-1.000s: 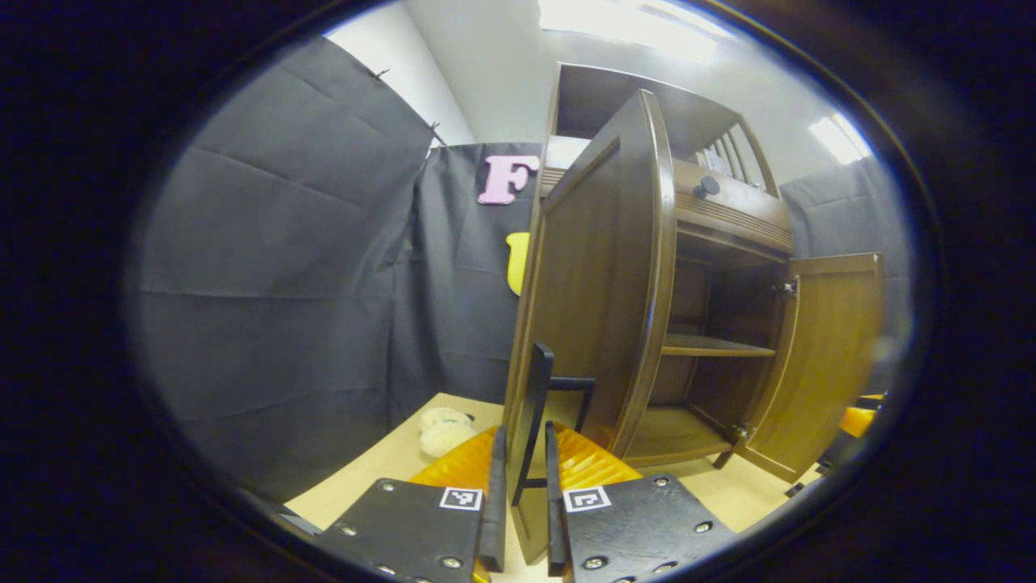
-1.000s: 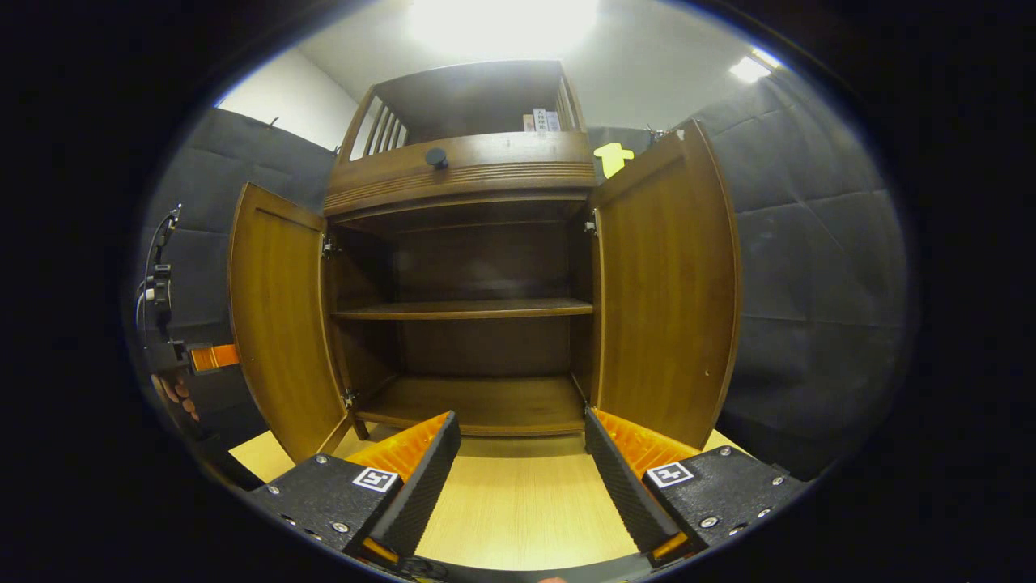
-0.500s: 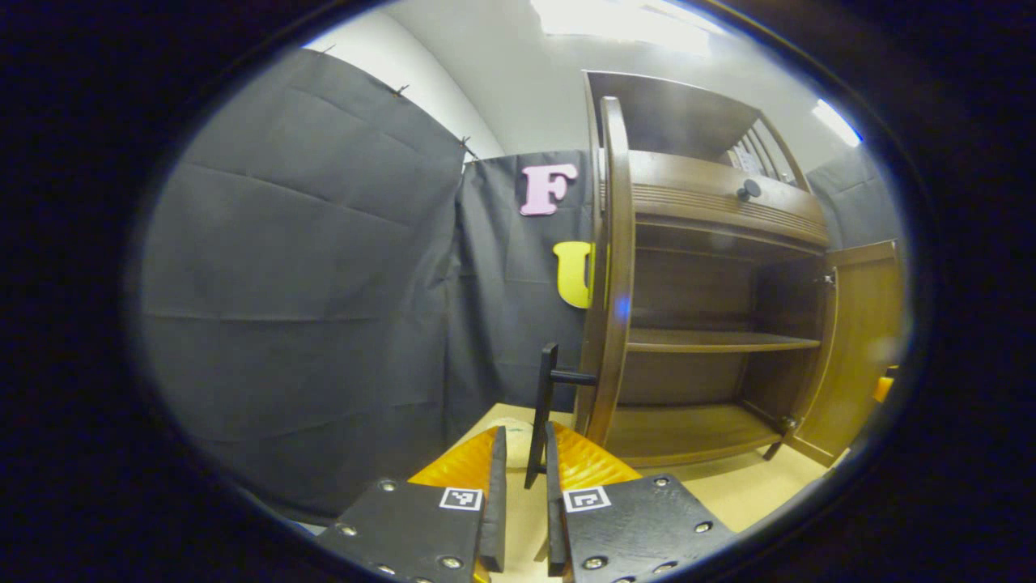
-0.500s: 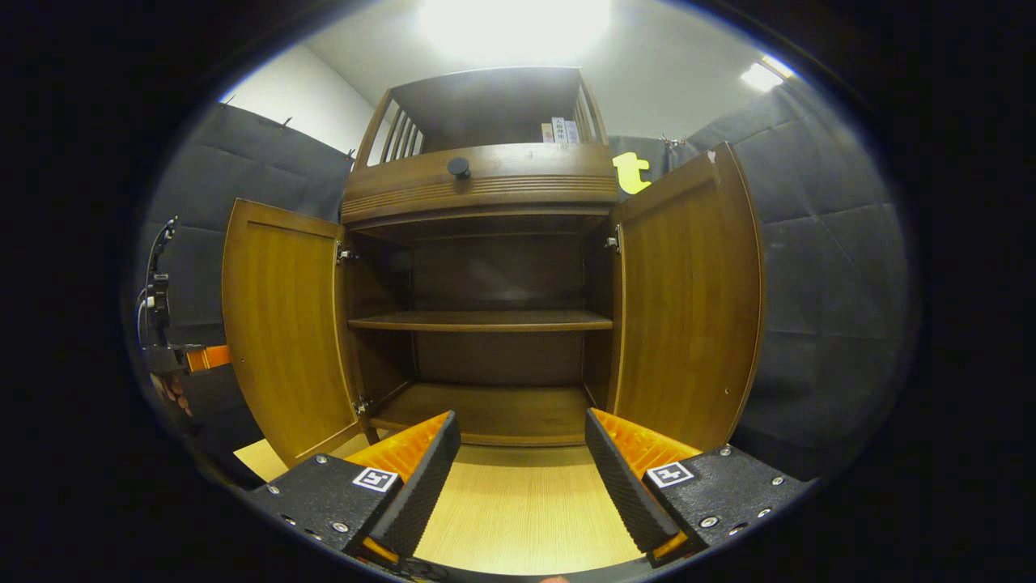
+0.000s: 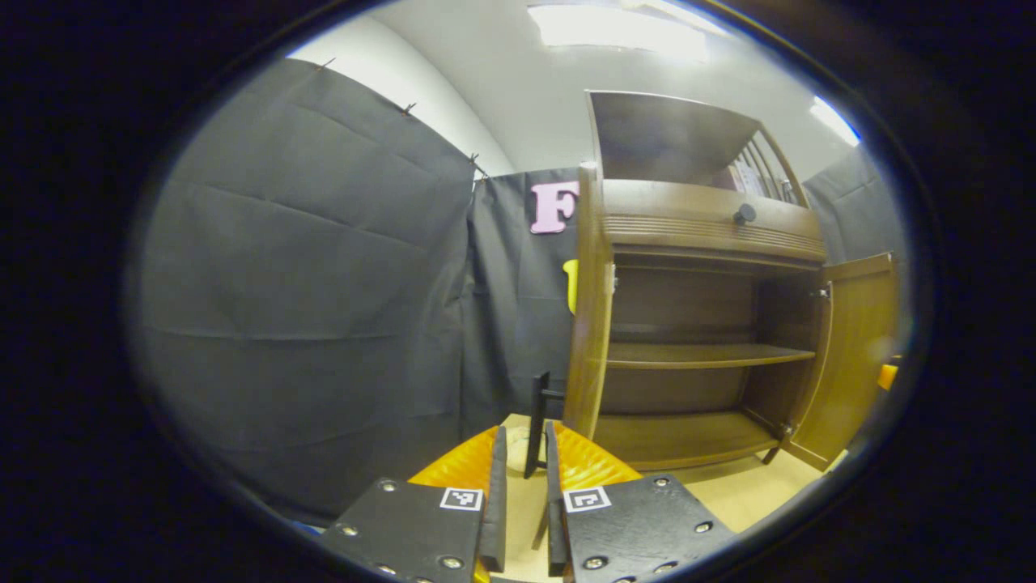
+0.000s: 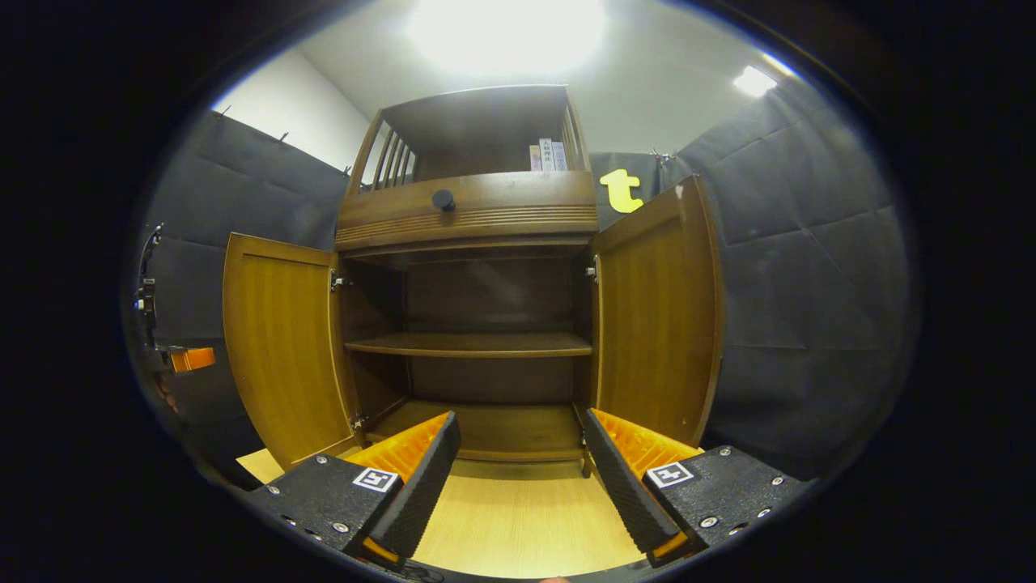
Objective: Open the right door of the double-door shoe cabinet with the right hand, and open the left door with the left hand.
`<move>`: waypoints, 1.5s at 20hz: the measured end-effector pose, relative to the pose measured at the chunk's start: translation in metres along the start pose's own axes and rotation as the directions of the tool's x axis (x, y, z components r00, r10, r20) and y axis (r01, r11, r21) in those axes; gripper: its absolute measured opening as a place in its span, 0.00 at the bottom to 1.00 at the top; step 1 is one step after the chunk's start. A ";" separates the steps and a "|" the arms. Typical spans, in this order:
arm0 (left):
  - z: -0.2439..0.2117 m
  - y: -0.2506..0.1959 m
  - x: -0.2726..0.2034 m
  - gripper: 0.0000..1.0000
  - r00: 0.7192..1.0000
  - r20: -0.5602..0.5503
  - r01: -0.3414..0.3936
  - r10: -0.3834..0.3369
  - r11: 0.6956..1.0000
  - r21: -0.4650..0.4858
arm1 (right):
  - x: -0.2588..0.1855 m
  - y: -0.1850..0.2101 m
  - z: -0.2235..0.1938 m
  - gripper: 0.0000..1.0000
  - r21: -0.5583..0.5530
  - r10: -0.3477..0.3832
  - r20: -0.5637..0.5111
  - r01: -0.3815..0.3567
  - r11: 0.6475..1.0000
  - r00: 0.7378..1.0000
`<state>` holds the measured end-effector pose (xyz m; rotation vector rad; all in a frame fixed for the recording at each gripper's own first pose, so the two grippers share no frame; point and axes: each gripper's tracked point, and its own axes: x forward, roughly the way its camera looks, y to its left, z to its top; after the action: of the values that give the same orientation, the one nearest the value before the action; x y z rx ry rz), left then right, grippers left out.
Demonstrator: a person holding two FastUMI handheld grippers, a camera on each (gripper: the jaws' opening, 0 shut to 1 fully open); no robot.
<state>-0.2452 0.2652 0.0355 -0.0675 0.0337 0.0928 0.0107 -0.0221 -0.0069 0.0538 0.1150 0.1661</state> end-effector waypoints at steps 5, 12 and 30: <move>0.016 -0.056 -0.049 0.24 0.998 0.007 0.068 -0.068 0.998 -0.008 | -0.031 -0.027 0.019 0.92 0.001 -0.018 0.045 0.018 1.000 0.999; 0.029 -0.103 -0.116 0.26 0.992 0.019 0.126 -0.127 0.991 0.037 | -0.078 -0.043 0.024 0.95 0.010 -0.017 0.071 0.016 1.000 0.997; 0.005 -0.097 -0.198 0.96 0.999 0.012 0.046 -0.047 0.997 0.067 | -0.141 -0.054 0.011 0.95 0.040 -0.022 0.056 0.020 0.999 0.998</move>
<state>-0.4330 0.1516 0.0540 -0.0009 0.0218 0.0453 -0.1177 -0.0991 0.0161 0.0963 0.0630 0.1414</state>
